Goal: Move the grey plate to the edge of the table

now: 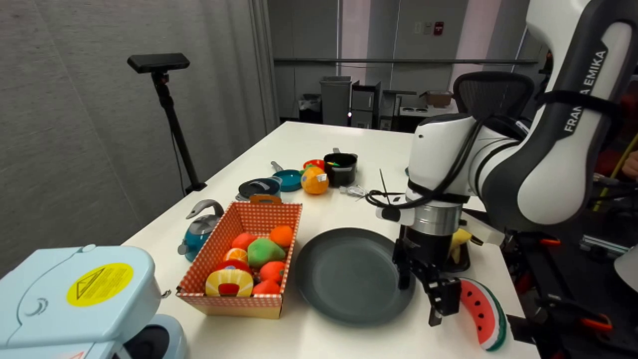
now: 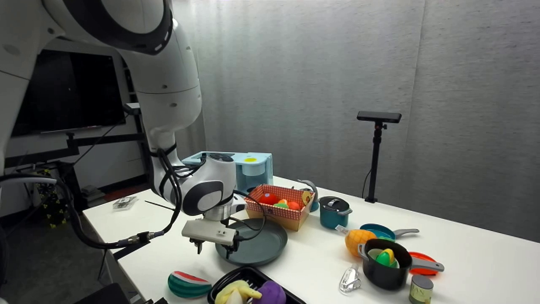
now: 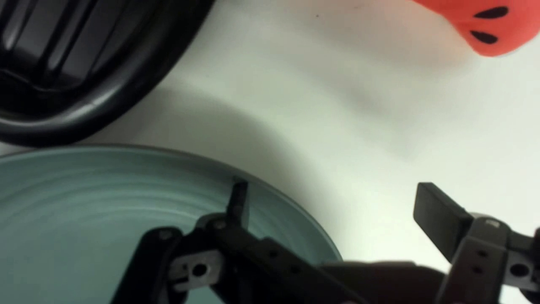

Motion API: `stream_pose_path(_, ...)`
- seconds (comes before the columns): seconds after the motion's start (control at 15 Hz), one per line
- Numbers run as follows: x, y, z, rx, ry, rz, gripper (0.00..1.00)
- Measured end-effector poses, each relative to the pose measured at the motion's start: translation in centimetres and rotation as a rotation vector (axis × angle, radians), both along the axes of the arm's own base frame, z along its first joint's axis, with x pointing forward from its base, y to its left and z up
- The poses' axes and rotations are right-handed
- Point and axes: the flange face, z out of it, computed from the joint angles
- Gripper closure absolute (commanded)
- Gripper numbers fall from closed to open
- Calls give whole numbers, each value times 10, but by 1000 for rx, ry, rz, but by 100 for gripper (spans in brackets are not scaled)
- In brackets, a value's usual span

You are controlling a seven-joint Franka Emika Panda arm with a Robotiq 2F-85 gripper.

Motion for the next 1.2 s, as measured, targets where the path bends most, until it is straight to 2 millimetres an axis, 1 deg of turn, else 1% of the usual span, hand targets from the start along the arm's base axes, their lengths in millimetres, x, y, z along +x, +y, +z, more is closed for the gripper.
stream_pose_path(0.4, -20, 7, -2, 14, 45, 5, 0)
stream_pose_path(0.53, -27, 5, -4, 8, 71, 3, 0)
stream_pose_path(0.87, -49, -13, -7, -17, 151, 8, 0)
stream_pose_path(1.2, -61, -29, -3, -24, 204, 7, 0)
